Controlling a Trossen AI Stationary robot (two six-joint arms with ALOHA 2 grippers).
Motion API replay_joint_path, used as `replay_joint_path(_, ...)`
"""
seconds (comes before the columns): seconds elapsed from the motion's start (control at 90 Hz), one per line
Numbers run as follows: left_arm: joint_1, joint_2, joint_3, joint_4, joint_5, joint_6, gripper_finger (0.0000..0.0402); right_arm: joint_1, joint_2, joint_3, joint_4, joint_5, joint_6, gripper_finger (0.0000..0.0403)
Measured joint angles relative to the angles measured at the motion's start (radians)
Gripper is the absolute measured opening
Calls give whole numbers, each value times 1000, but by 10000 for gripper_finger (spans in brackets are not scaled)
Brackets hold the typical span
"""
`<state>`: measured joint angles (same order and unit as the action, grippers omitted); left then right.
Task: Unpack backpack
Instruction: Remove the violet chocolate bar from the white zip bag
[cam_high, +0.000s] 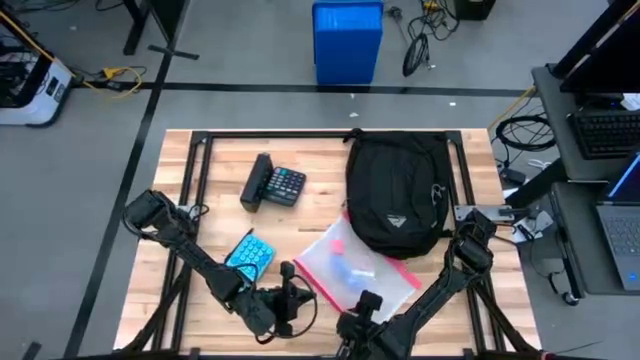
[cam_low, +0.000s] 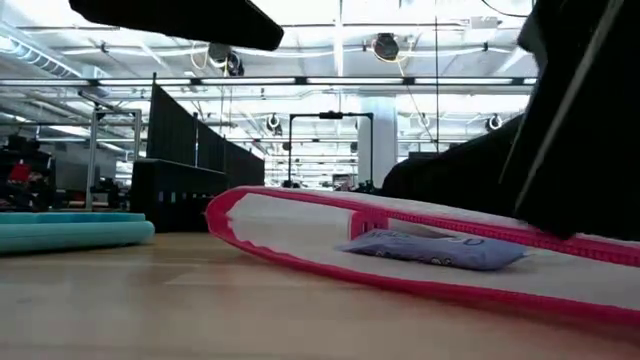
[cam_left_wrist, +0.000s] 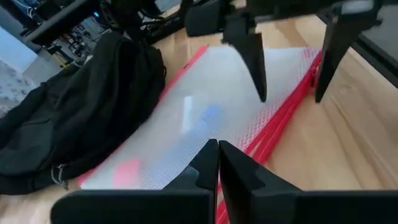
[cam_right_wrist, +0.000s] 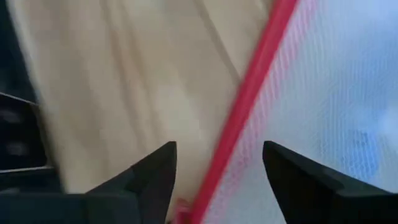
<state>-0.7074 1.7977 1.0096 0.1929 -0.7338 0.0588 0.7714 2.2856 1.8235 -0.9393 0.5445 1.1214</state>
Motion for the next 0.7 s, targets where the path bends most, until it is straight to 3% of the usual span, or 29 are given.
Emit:
replay_joint_path(0.367,7,0,0,0,0,-1,0,-78,0,-39,-67,-47,11,208)
replay_joint_path(0.478,7,0,0,0,0,-1,0,-97,-1,-56,-94,-115,37,160)
replay_joint_path(0.644,7,0,0,0,7,-2,0,-103,-2,-59,-133,-135,33,32)
replay_joint_path(0.7,7,0,0,0,20,-4,0,-103,-2,-52,-159,-133,24,12)
